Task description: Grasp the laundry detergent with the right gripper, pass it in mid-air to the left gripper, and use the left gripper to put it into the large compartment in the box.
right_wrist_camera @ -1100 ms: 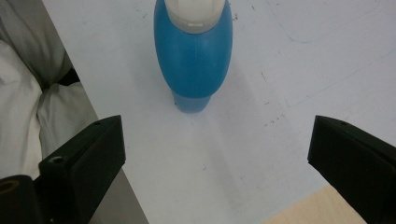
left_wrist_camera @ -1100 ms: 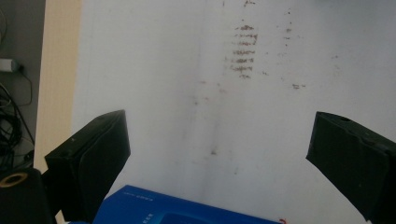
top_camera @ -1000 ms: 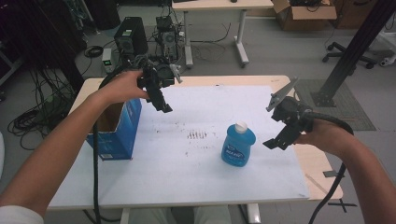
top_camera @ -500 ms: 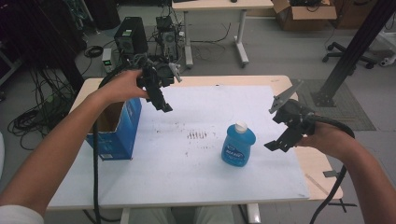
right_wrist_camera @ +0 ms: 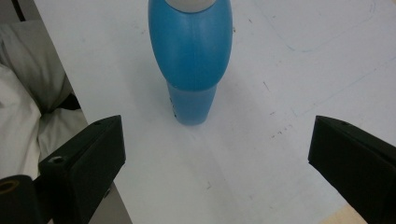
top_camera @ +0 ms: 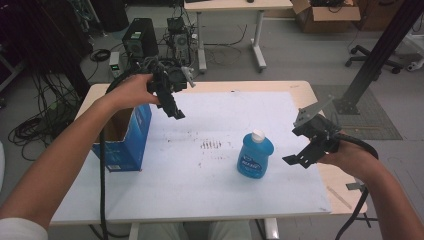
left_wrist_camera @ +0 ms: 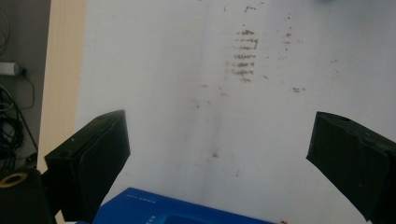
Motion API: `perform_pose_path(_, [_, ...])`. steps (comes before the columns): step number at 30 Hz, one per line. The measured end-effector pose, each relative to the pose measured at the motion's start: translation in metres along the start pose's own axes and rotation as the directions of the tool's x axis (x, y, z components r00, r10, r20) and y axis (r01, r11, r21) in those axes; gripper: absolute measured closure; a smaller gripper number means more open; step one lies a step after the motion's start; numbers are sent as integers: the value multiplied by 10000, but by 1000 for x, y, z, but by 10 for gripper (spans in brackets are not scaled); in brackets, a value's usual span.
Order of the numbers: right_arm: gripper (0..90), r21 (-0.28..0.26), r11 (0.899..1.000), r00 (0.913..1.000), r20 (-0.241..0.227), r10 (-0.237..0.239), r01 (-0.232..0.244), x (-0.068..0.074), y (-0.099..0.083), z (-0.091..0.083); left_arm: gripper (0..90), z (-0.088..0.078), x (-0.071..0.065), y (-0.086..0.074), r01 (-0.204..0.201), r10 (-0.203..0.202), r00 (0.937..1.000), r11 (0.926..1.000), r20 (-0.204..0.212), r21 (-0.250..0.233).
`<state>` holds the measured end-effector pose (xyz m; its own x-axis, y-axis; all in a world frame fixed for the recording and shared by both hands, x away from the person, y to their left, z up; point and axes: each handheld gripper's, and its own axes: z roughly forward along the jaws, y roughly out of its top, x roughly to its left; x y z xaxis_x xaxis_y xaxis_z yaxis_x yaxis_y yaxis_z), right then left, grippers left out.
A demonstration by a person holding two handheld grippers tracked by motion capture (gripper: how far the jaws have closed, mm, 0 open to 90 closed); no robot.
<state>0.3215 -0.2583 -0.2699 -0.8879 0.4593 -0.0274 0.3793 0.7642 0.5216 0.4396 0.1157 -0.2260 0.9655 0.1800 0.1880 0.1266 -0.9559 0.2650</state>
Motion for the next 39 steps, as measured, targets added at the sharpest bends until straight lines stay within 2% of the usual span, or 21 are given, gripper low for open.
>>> perform_pose_path(2, [35, -248, 9996, 9999, -1, 162, -161, 0, -6, 3, 60, 0, 0, 0, 44, -44, 10000, 10000, 4, -29])
perform_pose_path(10, [34, -848, 9959, 9995, -18, 302, -303, 1, -20, 13, 60, 0, -1, 1, 8, -8, 10000, 10000, -23, -35])
perform_pose_path(15, [34, -1270, 9911, 9992, -11, 397, -395, 3, -29, 21, 60, 0, -1, 2, 3, -3, 10000, 10000, -10, -56])
perform_pose_path(17, [34, -1590, 9861, 9988, -43, 478, -479, 3, -34, 26, 60, 0, -1, 3, 42, -42, 10000, 10000, 4, -61])
perform_pose_path(21, [33, -1831, 9817, 9986, -65, 527, -530, 3, -39, 32, 60, 1, -2, 4, -9, 9, 10000, 10000, 12, -35])
perform_pose_path(30, [31, -2584, 9643, 9984, -162, 551, -574, 5, -47, 49, 59, 1, -2, 5, 25, -25, 10000, 10000, 30, 13])
perform_pose_path(32, [31, -2868, 9562, 9983, -168, 560, -584, 6, -50, 54, 59, 2, -2, 6, 18, -18, 10000, 10000, 27, 26])
perform_pose_path(33, [31, -2868, 9562, 9983, -168, 560, -584, 6, -50, 54, 59, 2, -2, 6, 15, -16, 10000, 10000, 37, 28])
perform_pose_path(36, [31, -3152, 9469, 9980, -167, 604, -626, 7, -53, 60, 59, 2, -1, 6, 31, -31, 10000, 10000, 82, -10])
perform_pose_path(37, [30, -3345, 9400, 9978, -199, 640, -670, 8, -55, 65, 58, 3, -1, 6, 34, -34, 10000, 10000, 86, -16])
perform_pose_path(39, [29, -3408, 9379, 9978, -181, 630, -655, 8, -55, 67, 58, 3, -1, 6, 61, -61, 9999, 10000, 94, -13])
